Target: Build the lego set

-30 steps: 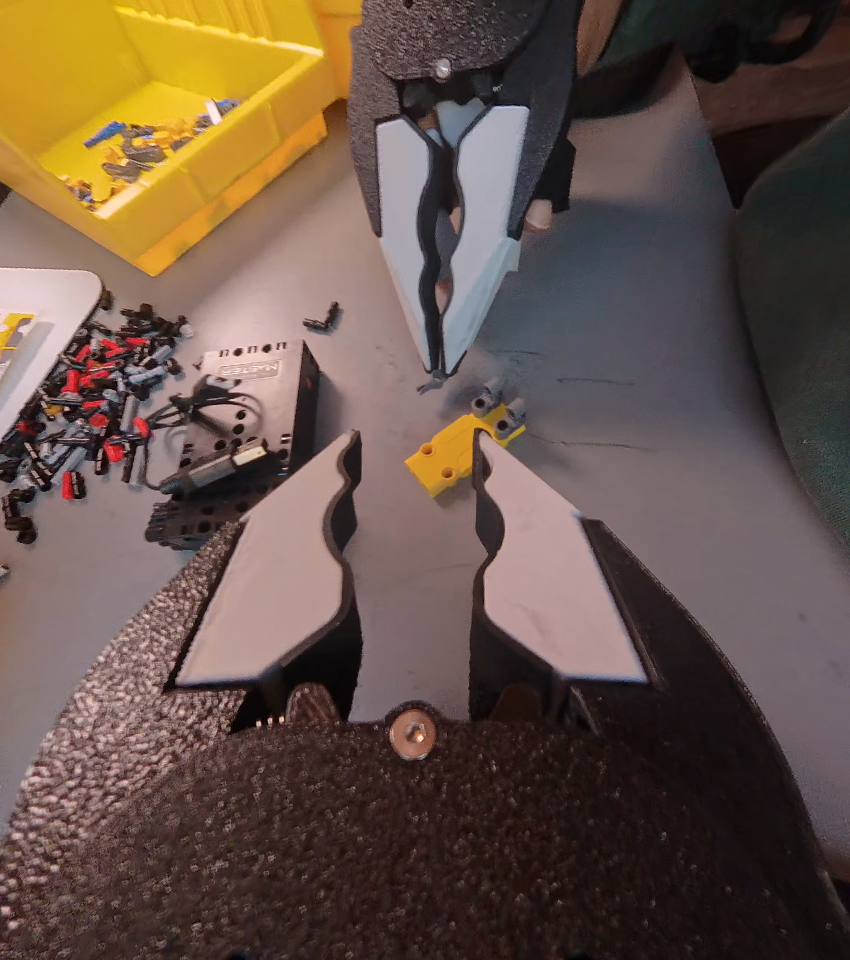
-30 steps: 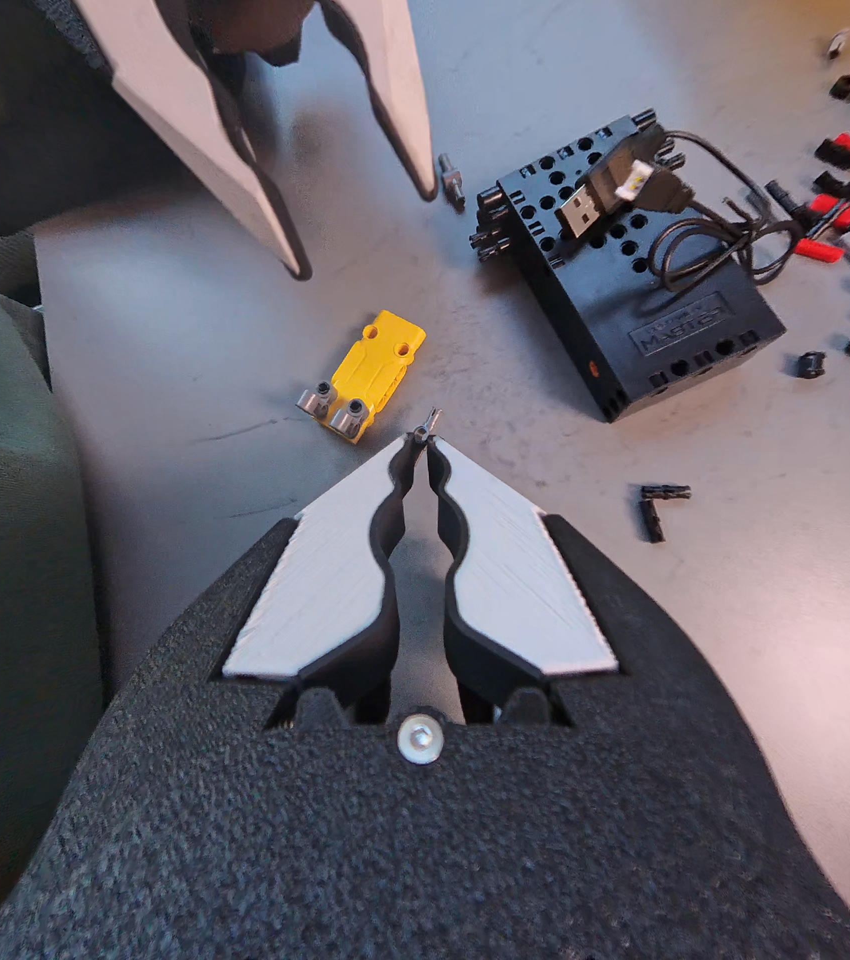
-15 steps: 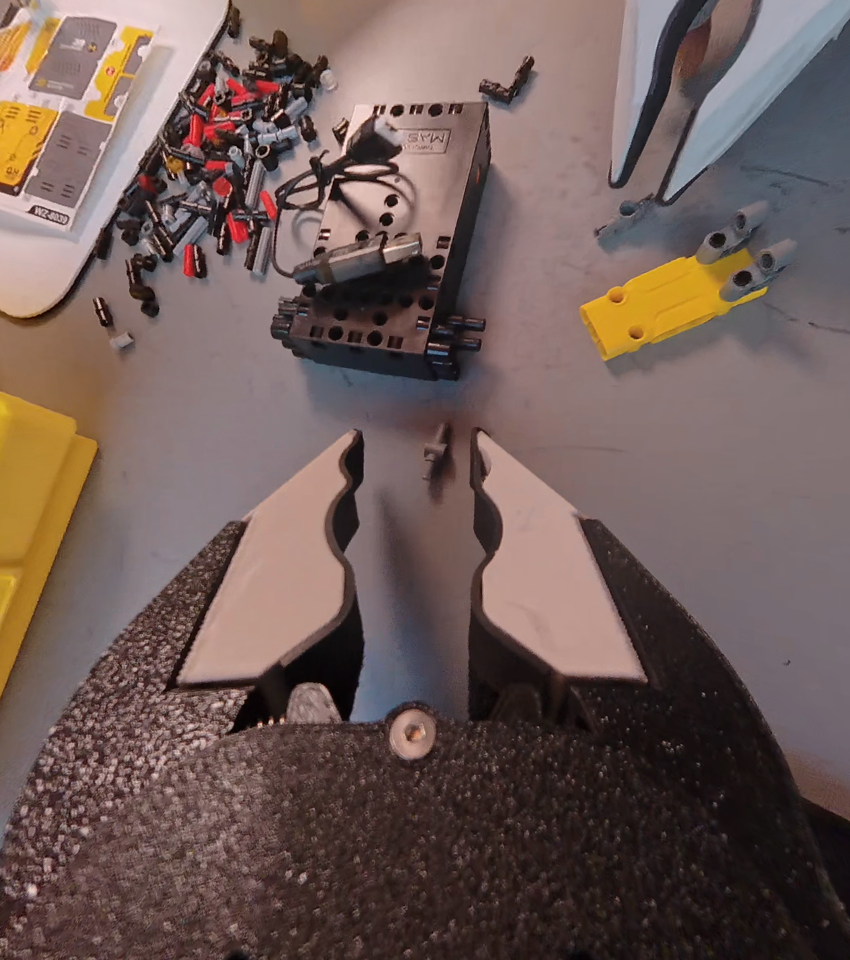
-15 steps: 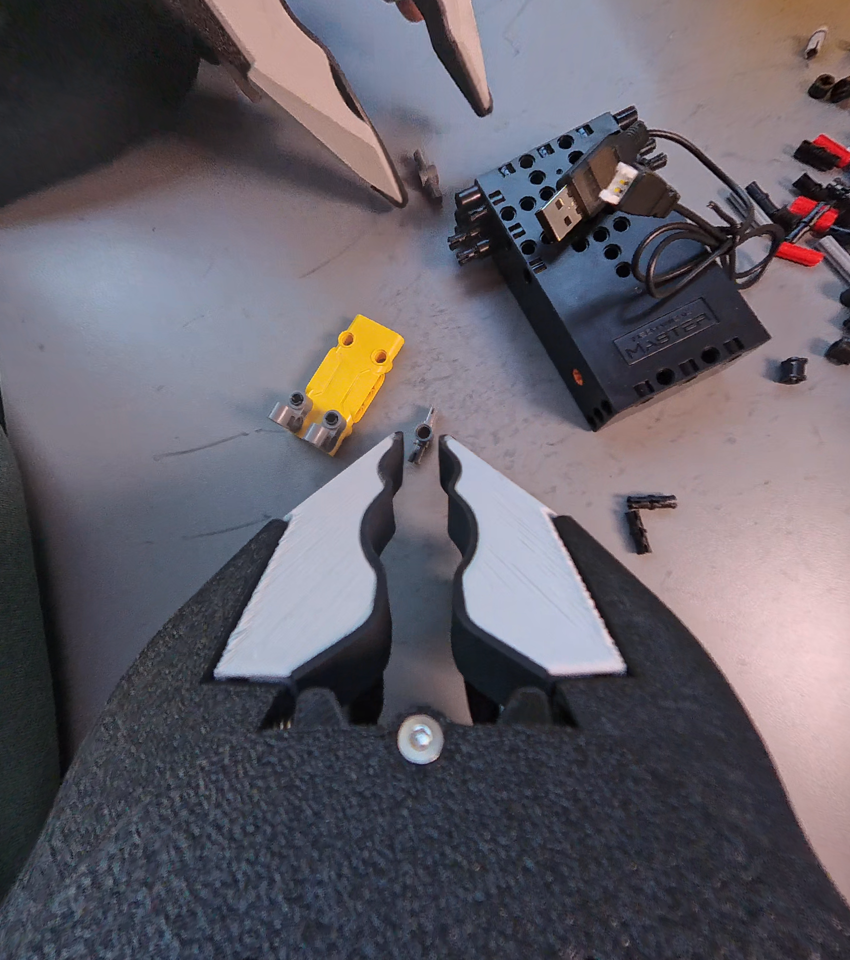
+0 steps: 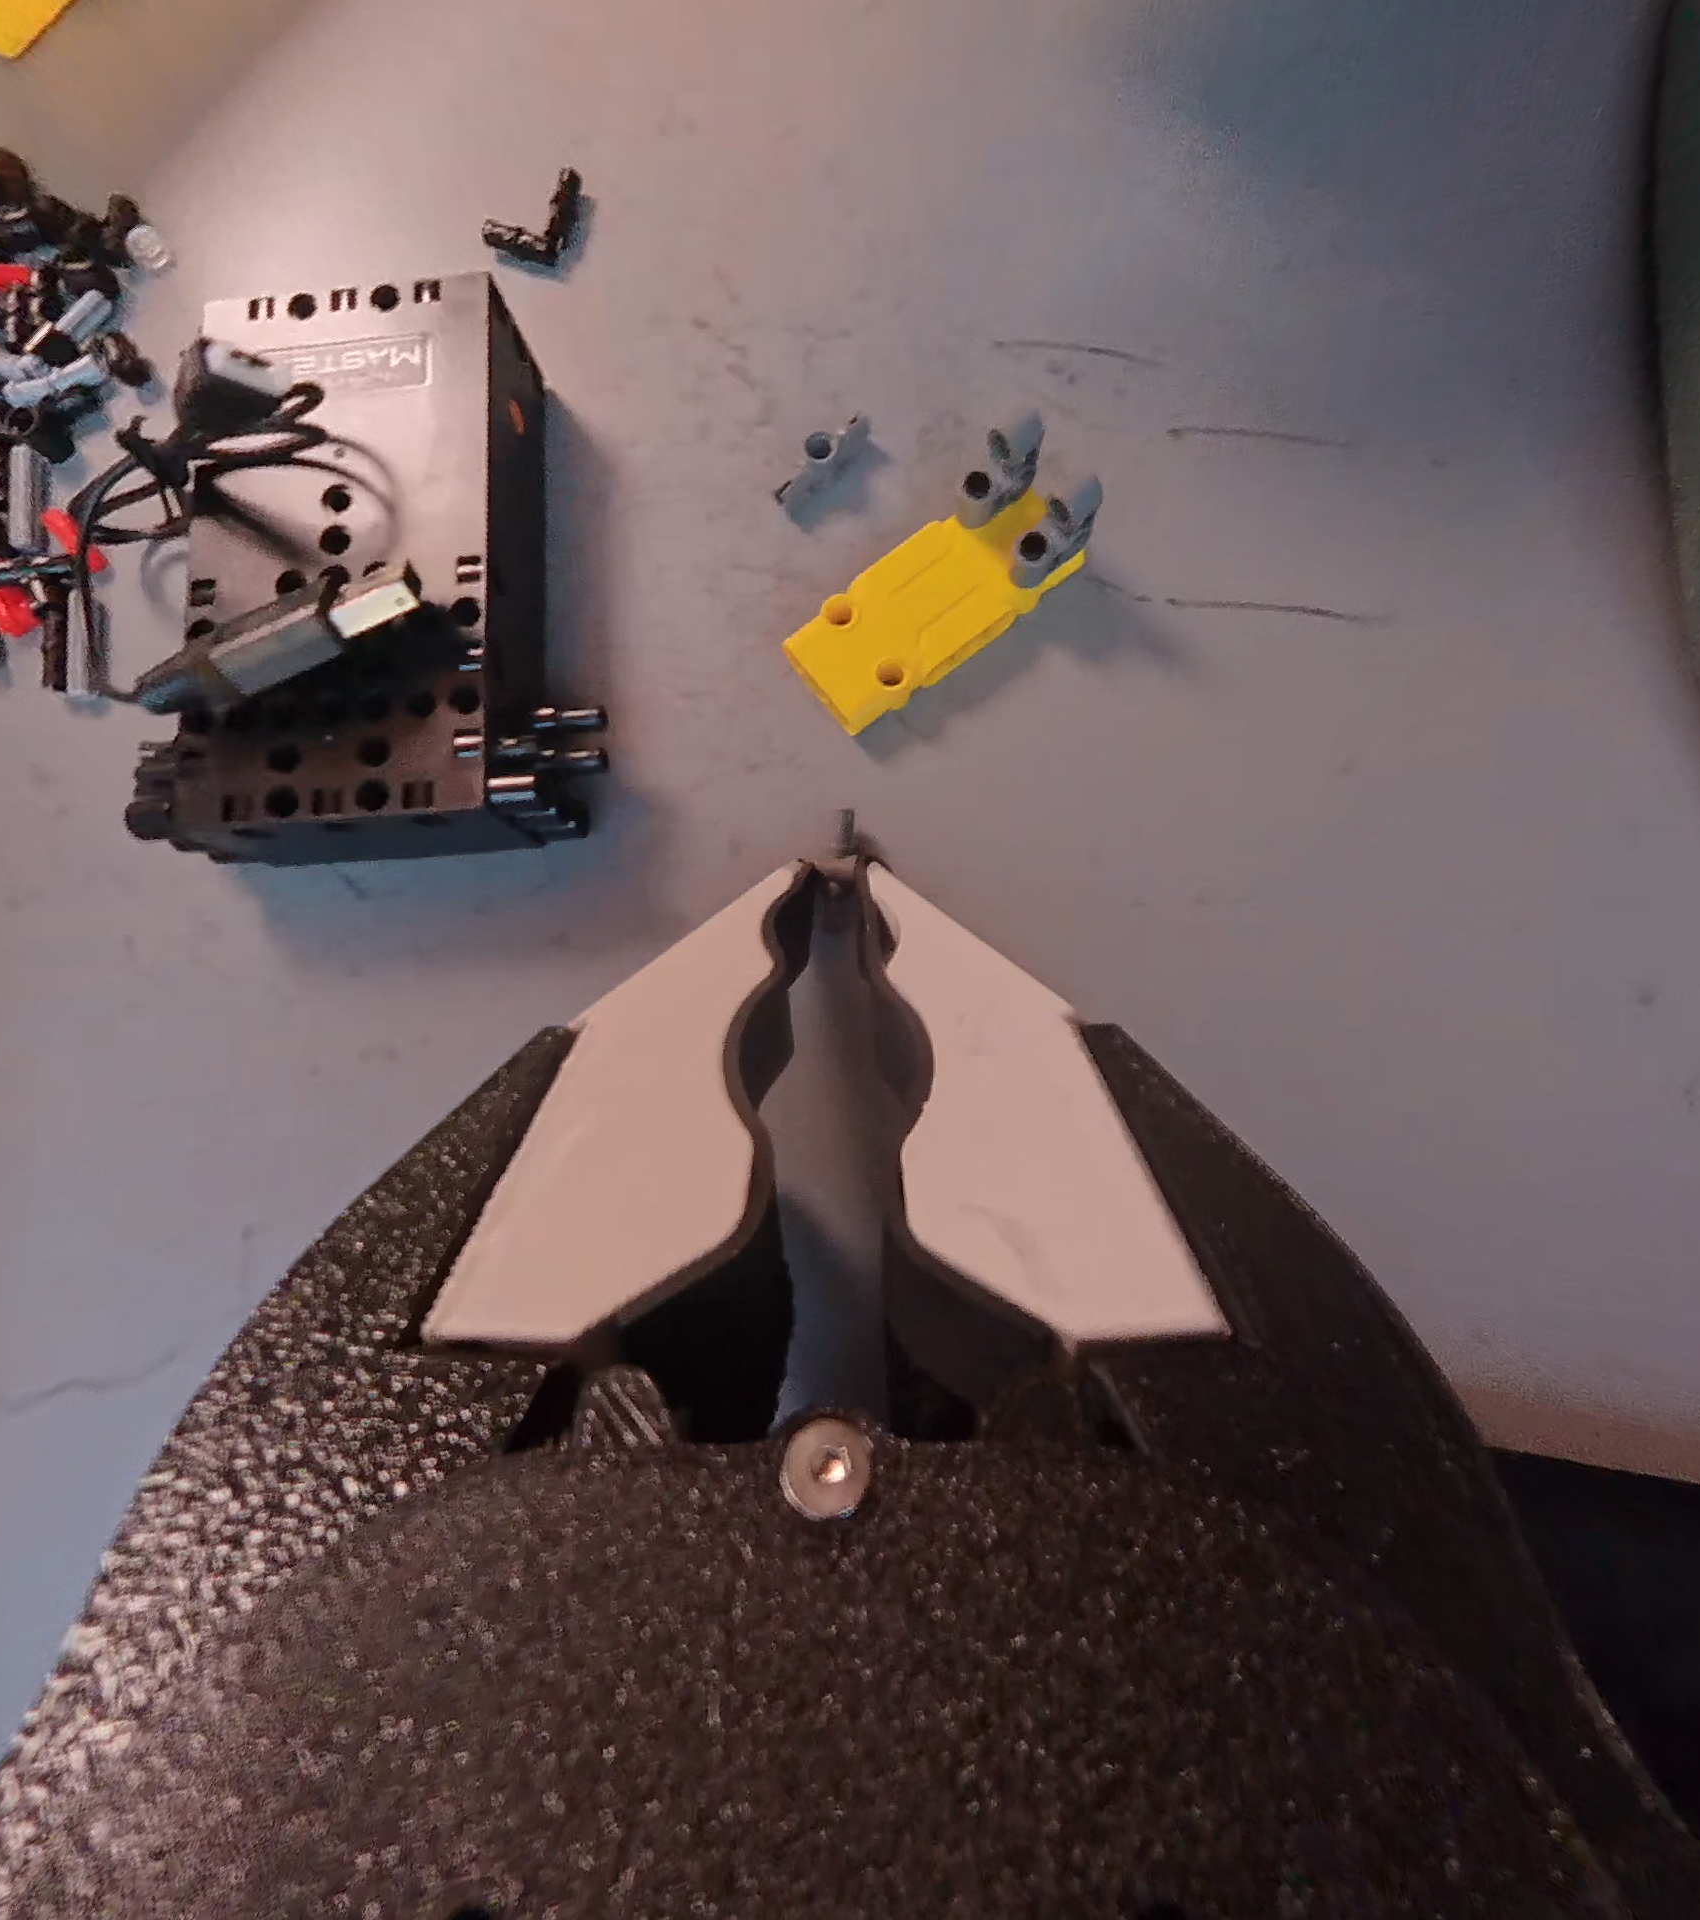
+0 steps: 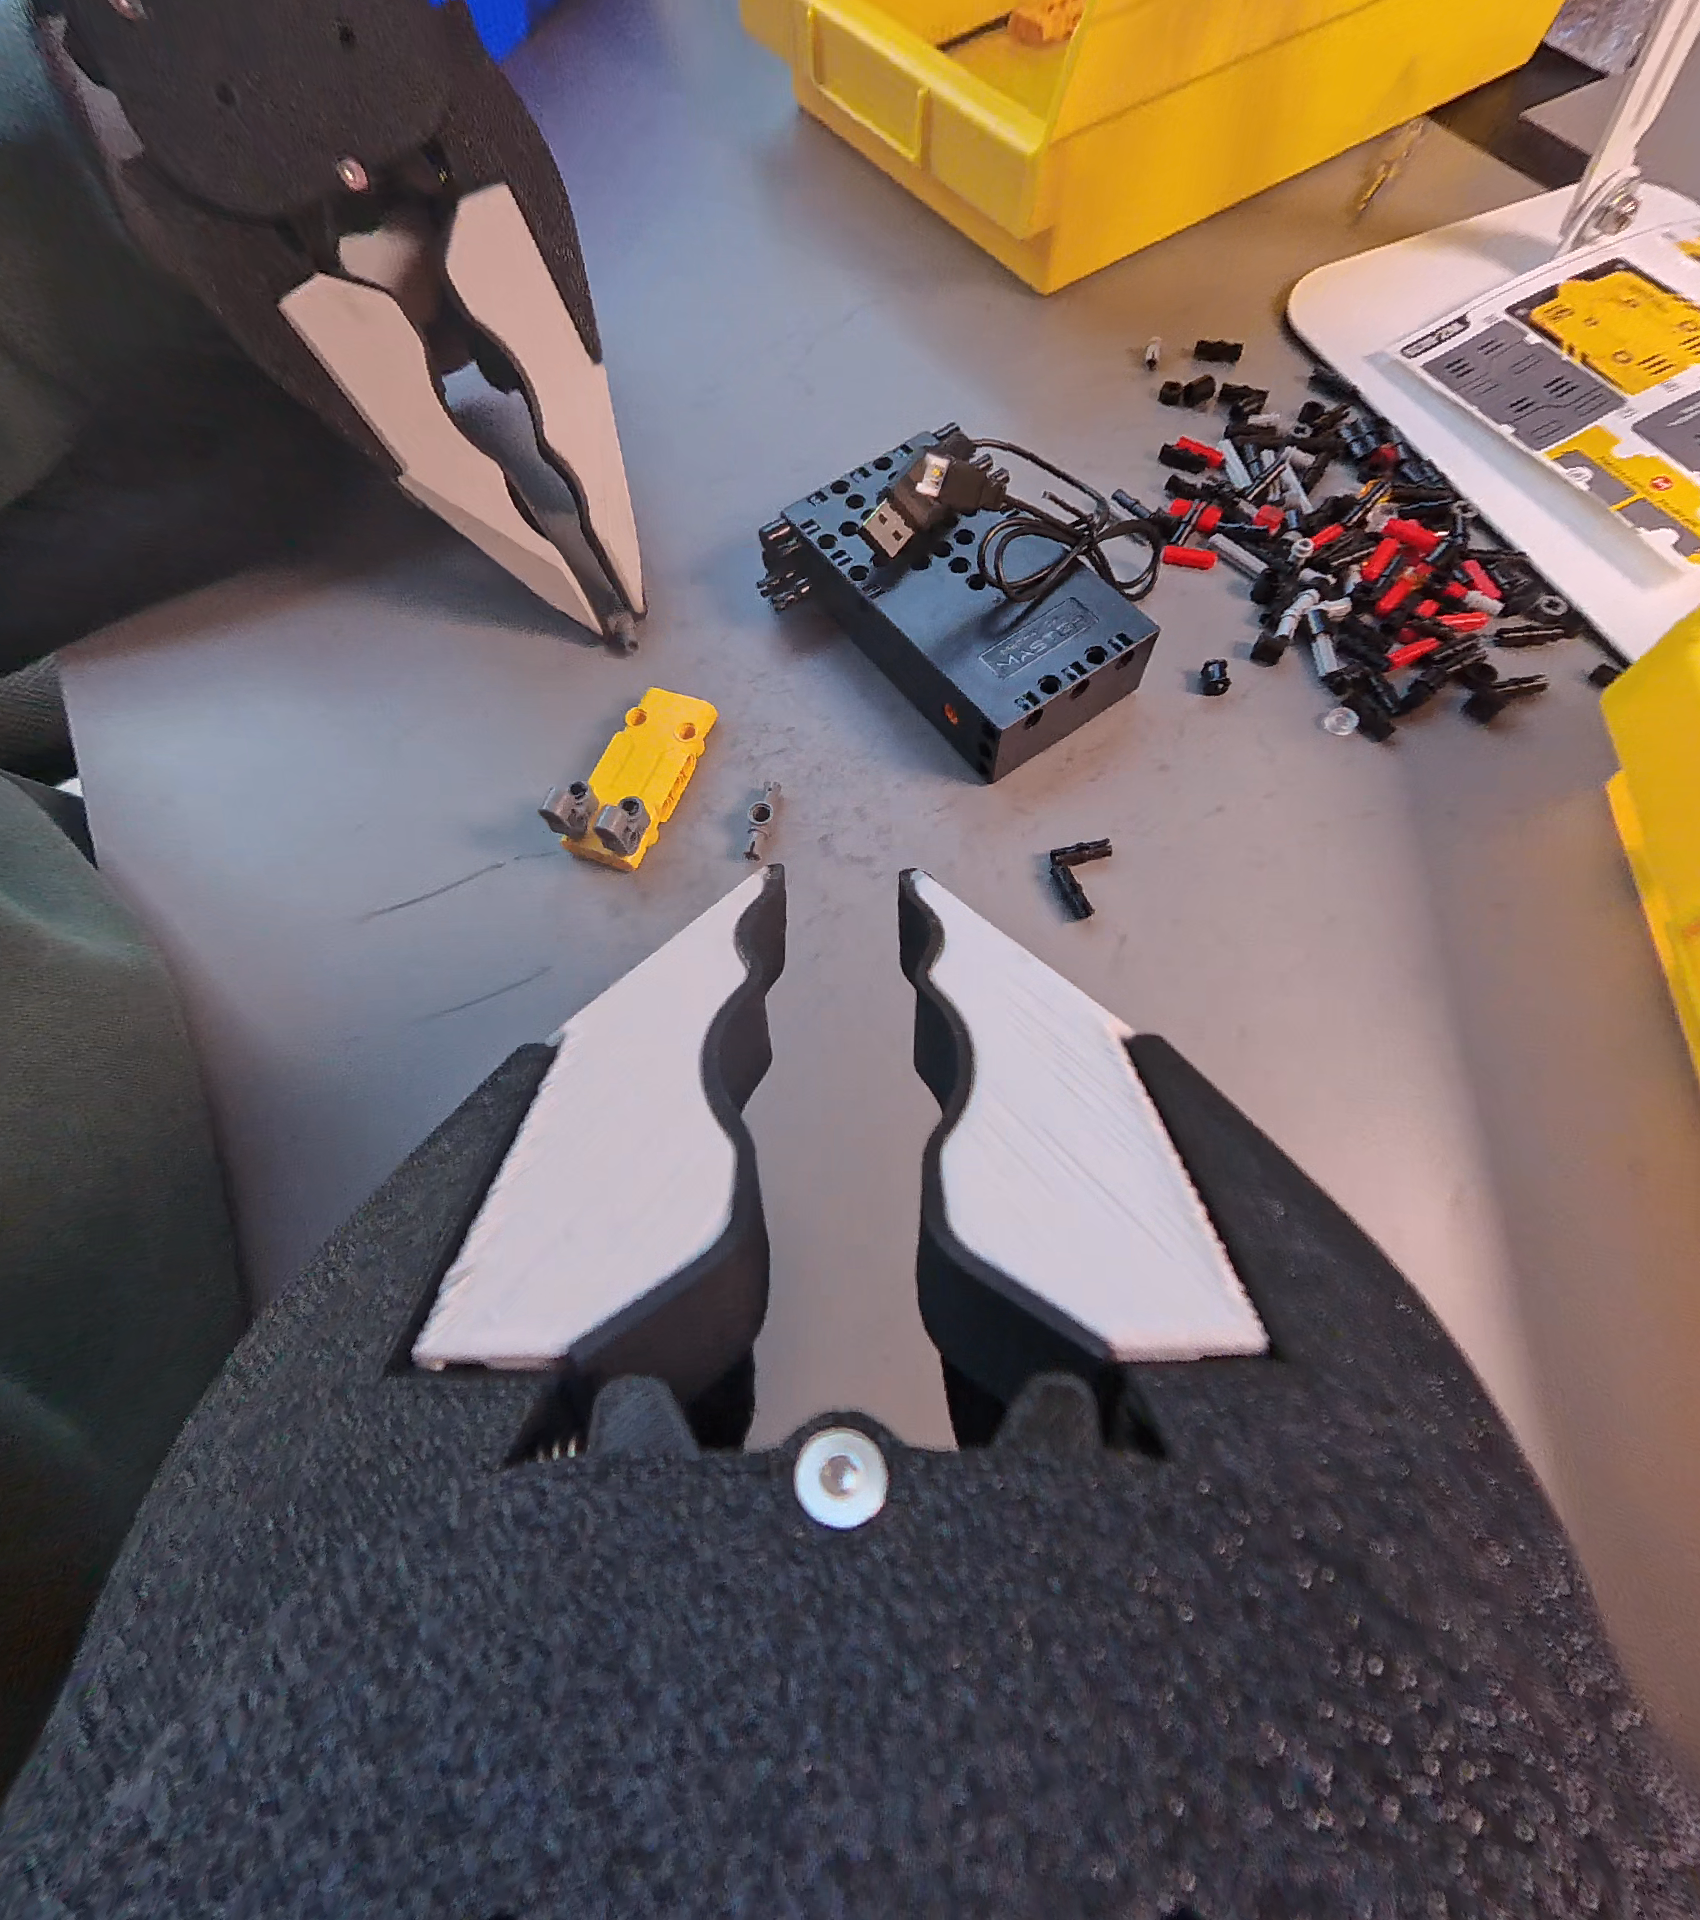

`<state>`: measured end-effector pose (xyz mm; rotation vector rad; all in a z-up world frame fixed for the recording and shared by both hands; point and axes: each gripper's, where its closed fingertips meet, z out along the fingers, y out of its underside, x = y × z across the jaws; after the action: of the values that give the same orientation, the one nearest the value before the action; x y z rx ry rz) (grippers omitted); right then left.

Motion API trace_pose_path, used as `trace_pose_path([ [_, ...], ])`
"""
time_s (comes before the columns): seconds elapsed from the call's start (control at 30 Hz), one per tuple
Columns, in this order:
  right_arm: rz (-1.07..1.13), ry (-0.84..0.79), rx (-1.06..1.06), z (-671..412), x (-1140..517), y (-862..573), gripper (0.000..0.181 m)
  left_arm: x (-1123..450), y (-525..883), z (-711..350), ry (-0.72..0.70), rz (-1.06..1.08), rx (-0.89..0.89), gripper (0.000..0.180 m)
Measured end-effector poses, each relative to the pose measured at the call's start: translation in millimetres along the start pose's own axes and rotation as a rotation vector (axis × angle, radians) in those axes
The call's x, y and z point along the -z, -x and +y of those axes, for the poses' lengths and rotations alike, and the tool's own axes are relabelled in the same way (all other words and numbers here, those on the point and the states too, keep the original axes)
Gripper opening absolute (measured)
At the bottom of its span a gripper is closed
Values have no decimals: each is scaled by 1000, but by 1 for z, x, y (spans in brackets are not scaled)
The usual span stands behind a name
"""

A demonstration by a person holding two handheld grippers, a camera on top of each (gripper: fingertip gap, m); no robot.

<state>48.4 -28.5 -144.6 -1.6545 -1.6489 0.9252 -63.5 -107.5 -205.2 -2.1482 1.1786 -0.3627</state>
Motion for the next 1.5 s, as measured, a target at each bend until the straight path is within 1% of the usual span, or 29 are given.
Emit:
trace_pose_path([
  [0.1, 26, -52, 11, -3, 18, 4, 20, -5, -8, -7, -19, 45, -28, 7],
  [0.23, 96, -112, 60, -11, 52, 3, 22, -8, -7, -9, -29, 37, -47, 8],
  [0.27, 125, -114, 76, -12, 64, 0, 24, -8, -6, -10, -31, 30, -50, 12],
  [0.33, 229, -88, 105, -10, 93, -14, 30, -6, -3, -12, -43, 5, -50, 26],
  [0.4, 360, -14, 125, 1, 126, -34, 38, 1, 3, -19, -94, -29, -38, 33],
  [0.5, 506, 246, 128, 48, 165, -63, 60, 21, 18, -38, -222, -114, -17, 37],
  [0.57, 544, 397, 130, 79, 176, -72, 68, 36, 29, -51, -308, -176, -1, 37],
  [0.63, 544, 496, 130, 103, 175, -77, 67, 47, 35, -60, -375, -217, 13, 37],
  [0.67, 555, 541, 139, 114, 175, -81, 61, 50, 37, -63, -398, -231, 18, 37],
  [0.73, 583, 635, 189, 130, 180, -93, 39, 53, 40, -66, -424, -249, 26, 36],
  [0.77, 540, 646, 200, 135, 178, -91, 32, 54, 41, -66, -428, -254, 29, 37],
  [0.8, 505, 626, 186, 136, 176, -90, 29, 53, 41, -65, -428, -256, 31, 37],
  [0.87, 454, 609, 153, 138, 180, -90, 28, 52, 42, -64, -424, -259, 35, 37],
  [0.9, 432, 626, 157, 141, 185, -90, 28, 52, 42, -64, -423, -259, 37, 36],
  [0.97, 415, 693, 162, 154, 199, -93, 28, 51, 42, -63, -424, -263, 46, 36],
  [1.1, 480, 823, 143, 188, 227, -113, 32, 50, 44, -61, -423, -281, 58, 36],
  [1.17, 493, 758, 126, 180, 226, -110, 30, 49, 46, -61, -423, -291, 62, 36],
  [1.3, 553, 556, 106, 120, 243, -86, 53, 47, 52, -61, -460, -303, 106, 36],
  [1.33, 575, 458, 148, 93, 244, -78, 53, 47, 54, -62, -474, -310, 120, 36],
  [1.4, 536, 198, 240, 28, 229, -49, 49, 46, 57, -64, -498, -320, 145, 36],
  [1.47, 386, -44, 308, -27, 195, -12, 43, 43, 58, -64, -501, -326, 154, 37],
  [1.5, 308, -133, 319, -46, 173, 1, 39, 40, 58, -63, -493, -324, 152, 38],
])
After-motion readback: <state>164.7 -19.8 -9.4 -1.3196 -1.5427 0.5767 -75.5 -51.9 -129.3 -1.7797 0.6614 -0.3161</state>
